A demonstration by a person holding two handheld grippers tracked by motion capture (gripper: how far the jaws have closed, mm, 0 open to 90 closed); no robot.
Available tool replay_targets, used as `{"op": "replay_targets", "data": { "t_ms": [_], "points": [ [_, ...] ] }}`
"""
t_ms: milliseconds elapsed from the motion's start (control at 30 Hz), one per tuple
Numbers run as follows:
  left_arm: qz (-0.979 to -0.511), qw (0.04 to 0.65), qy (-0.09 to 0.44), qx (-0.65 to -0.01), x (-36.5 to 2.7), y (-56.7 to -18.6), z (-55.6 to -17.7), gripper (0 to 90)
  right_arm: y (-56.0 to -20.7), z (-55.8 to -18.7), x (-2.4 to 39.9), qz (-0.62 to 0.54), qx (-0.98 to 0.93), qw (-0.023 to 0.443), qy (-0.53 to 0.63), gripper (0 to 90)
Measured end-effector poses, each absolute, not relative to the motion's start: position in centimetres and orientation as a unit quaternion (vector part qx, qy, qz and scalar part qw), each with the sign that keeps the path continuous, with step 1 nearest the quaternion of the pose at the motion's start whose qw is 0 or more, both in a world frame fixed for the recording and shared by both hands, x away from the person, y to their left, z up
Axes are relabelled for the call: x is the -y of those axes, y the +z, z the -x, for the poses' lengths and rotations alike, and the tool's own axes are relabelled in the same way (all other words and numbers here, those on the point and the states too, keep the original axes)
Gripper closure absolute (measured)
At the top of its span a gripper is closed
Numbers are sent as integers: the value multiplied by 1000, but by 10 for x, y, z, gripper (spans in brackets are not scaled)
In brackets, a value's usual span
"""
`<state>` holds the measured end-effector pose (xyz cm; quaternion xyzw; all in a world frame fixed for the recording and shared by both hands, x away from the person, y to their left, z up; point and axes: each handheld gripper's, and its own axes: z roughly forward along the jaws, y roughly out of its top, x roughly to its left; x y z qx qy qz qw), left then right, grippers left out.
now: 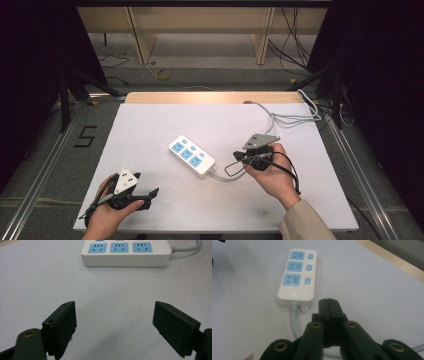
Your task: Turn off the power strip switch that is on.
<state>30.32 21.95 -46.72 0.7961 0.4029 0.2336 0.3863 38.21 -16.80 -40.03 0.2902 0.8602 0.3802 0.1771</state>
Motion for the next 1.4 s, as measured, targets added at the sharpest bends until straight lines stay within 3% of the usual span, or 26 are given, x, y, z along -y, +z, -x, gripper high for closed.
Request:
{"op": "replay_targets", "data": {
  "t_ms": [1400],
  "points": [
    [-796, 387, 233, -402, -219, -467, -303, 192, -398, -397, 147, -280, -873, 159, 366, 900]
  ]
}}
